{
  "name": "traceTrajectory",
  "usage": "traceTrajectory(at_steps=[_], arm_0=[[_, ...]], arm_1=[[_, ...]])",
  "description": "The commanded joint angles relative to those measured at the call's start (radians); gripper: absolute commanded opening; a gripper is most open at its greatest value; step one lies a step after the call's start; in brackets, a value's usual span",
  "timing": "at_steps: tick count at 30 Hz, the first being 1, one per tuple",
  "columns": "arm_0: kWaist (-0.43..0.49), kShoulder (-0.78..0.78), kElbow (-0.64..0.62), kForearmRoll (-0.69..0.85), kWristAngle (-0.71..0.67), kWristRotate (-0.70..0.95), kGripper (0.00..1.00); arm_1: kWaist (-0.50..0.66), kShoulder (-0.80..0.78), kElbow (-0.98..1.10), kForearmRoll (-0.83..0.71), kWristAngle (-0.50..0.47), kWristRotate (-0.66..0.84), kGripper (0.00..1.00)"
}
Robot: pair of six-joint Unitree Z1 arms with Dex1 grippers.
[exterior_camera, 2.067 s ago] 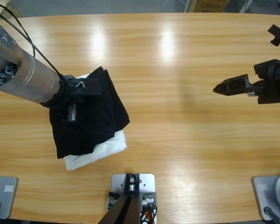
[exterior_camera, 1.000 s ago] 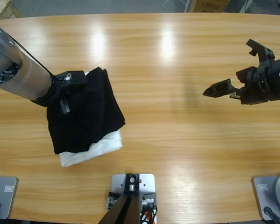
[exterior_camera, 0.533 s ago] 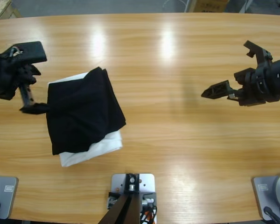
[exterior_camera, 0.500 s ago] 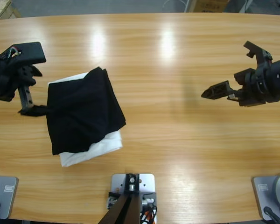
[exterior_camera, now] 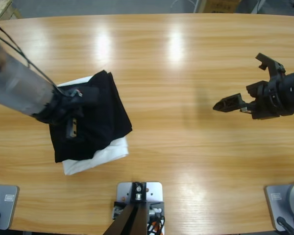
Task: Fold clothes
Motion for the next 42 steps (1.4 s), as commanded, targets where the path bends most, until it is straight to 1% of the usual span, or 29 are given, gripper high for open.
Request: traceTrajectory(at_steps=[1, 7, 15, 17, 19, 20, 22, 25, 27, 29, 31, 36, 39, 40, 42], arm_0=[[-0.017, 0.151, 0.001, -0.024, 0.03, 0.046, 0.982], [-0.033, 0.204, 0.046, -0.056, 0.018, 0.048, 0.982], [-0.033, 0.276, 0.046, -0.073, 0.015, 0.033, 0.982], [-0.033, 0.303, 0.042, -0.075, 0.034, 0.018, 0.976], [-0.029, 0.339, 0.037, -0.073, 0.079, -0.026, 0.948], [-0.011, 0.352, 0.036, -0.073, 0.094, -0.054, 0.945], [0.058, 0.372, 0.029, -0.073, 0.104, -0.087, 0.945], [0.223, 0.391, -0.022, -0.073, 0.105, -0.09, 0.945], [0.326, 0.412, -0.094, -0.072, 0.104, -0.088, 0.945], [0.404, 0.444, -0.183, -0.064, 0.104, -0.098, 0.945], [0.469, 0.48, -0.293, -0.031, 0.102, -0.151, 0.945], [0.6, 0.645, -0.684, 0.139, 0.085, -0.307, 0.945], [0.657, 0.774, -1.011, 0.304, 0.083, -0.341, 0.945], [0.677, 0.811, -1.099, 0.335, 0.082, -0.354, 0.945], [0.715, 0.859, -1.205, 0.344, 0.057, -0.37, 0.945]], arm_1=[[-0.01, 0.067, 0.037, -0.04, 0.009, 0.009, 1.0], [-0.011, 0.095, 0.031, -0.051, 0.011, 0.009, 1.0], [-0.04, 0.096, 0.024, -0.045, 0.021, -0.003, 1.0], [-0.048, 0.086, 0.025, -0.041, 0.023, -0.003, 1.0], [-0.051, 0.072, 0.032, -0.039, 0.023, -0.003, 1.0], [-0.051, 0.066, 0.034, -0.034, 0.023, -0.003, 1.0], [-0.056, 0.047, 0.03, -0.014, 0.024, -0.003, 1.0], [-0.085, 0.017, 0.019, 0.009, 0.029, -0.003, 1.0], [-0.105, 0.019, 0.016, 0.012, 0.029, -0.009, 1.0], [-0.126, 0.051, 0.013, 0.012, 0.029, -0.031, 1.0], [-0.158, 0.103, -0.006, 0.012, 0.028, -0.062, 1.0], [-0.206, 0.196, -0.098, 0.031, 0.025, -0.12, 1.0], [-0.234, 0.253, -0.166, 0.08, 0.028, -0.15, 1.0], [-0.238, 0.268, -0.181, 0.088, 0.029, -0.152, 1.0], [-0.24, 0.295, -0.2, 0.093, 0.037, -0.154, 1.0]])
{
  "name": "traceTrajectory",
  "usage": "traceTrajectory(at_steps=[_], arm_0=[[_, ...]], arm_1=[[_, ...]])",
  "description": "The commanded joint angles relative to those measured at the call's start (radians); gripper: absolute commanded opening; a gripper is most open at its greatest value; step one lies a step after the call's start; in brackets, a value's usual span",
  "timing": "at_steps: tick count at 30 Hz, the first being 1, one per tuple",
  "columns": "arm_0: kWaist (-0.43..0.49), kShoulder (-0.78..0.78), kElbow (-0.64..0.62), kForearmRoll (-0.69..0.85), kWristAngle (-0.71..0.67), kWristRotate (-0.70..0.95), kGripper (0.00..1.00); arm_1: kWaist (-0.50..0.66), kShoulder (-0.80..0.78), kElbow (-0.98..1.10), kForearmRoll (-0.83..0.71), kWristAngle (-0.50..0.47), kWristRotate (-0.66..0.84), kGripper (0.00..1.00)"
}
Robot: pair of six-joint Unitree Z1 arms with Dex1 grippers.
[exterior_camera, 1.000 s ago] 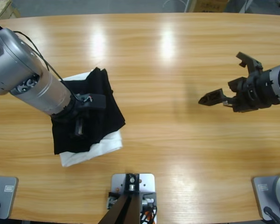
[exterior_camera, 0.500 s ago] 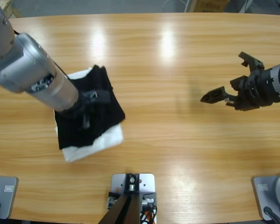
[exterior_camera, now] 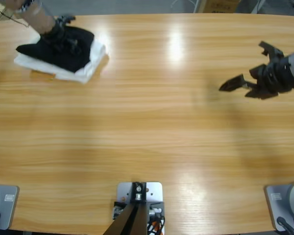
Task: Fold clothes
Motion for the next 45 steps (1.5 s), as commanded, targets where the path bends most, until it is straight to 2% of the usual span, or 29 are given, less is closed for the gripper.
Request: traceTrajectory(at_steps=[1, 5, 12, 15, 19, 22, 25, 31, 33, 35, 37, 41, 43, 45], arm_0=[[0.161, 0.36, -0.588, 0.232, -0.028, -0.096, 0.945], [0.165, 0.375, -0.648, 0.245, -0.027, -0.094, 0.945], [0.128, 0.254, -0.734, 0.318, -0.006, -0.096, 0.945], [0.128, 0.152, -0.741, 0.328, 0.024, -0.096, 0.95], [0.124, -0.025, -0.685, 0.432, 0.046, -0.152, 0.957], [0.092, -0.187, -0.511, 0.441, 0.008, -0.175, 0.959], [0.06, -0.349, -0.286, 0.424, -0.014, -0.168, 0.959], [-0.009, -0.769, 0.314, 0.267, -0.093, -0.194, 0.959], [-0.016, -0.881, 0.476, 0.212, -0.12, -0.203, 0.959], [-0.016, -0.952, 0.582, 0.188, -0.117, -0.206, 0.959], [-0.009, -1.002, 0.663, 0.162, -0.102, -0.208, 0.959], [-0.006, -1.193, 0.885, 0.053, -0.096, -0.294, 0.97], [0.008, -1.292, 0.948, 0.034, -0.079, -0.303, 0.974], [0.035, -1.367, 0.968, 0.012, -0.086, -0.339, 0.965]], arm_1=[[-0.042, 0.155, -0.104, 0.066, 0.026, -0.043, 1.0], [-0.042, 0.181, -0.113, 0.075, 0.03, -0.048, 1.0], [-0.037, 0.183, -0.097, 0.089, 0.027, -0.107, 1.0], [-0.035, 0.114, -0.088, 0.119, -0.005, -0.113, 1.0], [-0.035, -0.071, -0.087, 0.158, -0.09, -0.117, 1.0], [-0.035, -0.169, -0.088, 0.173, -0.114, -0.125, 1.0], [-0.035, -0.184, -0.103, 0.239, -0.165, -0.125, 1.0], [-0.035, -0.13, -0.22, 0.478, -0.384, -0.127, 1.0], [-0.022, -0.141, -0.252, 0.526, -0.445, -0.154, 1.0], [-0.016, -0.17, -0.257, 0.541, -0.494, -0.163, 1.0], [-0.016, -0.202, -0.25, 0.535, -0.502, -0.163, 1.0], [0.019, -0.277, -0.116, 0.461, -0.523, -0.164, 1.0], [0.041, -0.296, -0.05, 0.406, -0.596, -0.164, 0.995], [0.049, -0.291, -0.047, 0.403, -0.604, -0.164, 0.991]])
